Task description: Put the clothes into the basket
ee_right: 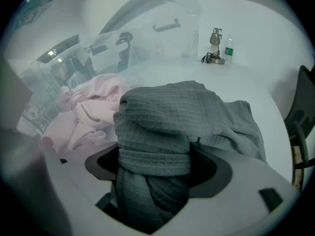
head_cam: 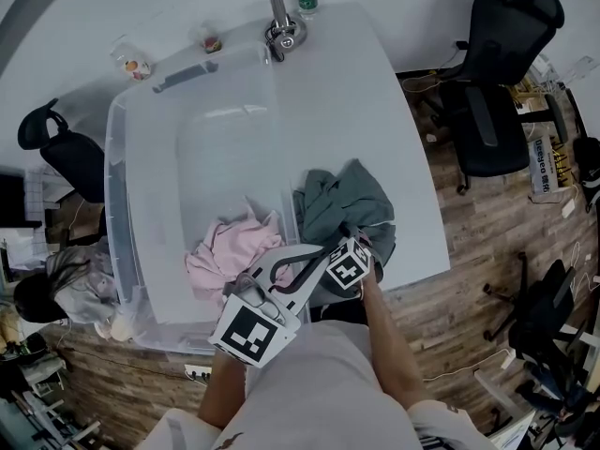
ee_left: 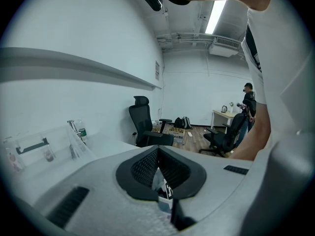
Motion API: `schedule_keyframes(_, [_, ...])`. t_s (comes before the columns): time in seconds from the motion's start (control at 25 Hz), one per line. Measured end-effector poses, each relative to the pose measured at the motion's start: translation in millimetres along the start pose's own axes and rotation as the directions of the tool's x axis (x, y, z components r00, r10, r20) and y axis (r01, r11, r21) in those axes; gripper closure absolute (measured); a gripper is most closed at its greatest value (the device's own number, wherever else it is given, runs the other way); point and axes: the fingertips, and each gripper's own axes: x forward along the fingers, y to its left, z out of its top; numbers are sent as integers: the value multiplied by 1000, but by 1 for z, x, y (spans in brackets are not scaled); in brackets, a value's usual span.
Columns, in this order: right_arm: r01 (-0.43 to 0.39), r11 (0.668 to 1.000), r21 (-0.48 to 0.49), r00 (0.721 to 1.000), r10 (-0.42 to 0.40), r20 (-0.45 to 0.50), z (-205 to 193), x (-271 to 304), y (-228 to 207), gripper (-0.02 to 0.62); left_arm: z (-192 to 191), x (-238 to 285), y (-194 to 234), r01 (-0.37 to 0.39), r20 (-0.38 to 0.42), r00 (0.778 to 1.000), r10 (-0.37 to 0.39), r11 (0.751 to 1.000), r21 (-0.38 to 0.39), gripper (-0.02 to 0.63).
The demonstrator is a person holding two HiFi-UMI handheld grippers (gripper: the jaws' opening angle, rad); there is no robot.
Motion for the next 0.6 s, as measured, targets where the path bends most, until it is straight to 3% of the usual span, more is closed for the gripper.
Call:
schedule_keyframes(0.32, [-54, 998, 42, 999, 54, -5, -4, -4, 0, 245, 2, 0, 1, -15, -1, 1000, 15, 1000, -22, 600])
schedule_keyframes(0.6, [-135, 979, 150, 990, 129, 54, -4, -12, 1, 255, -2, -1, -1, -3, 2, 1000, 3, 1000, 26, 600])
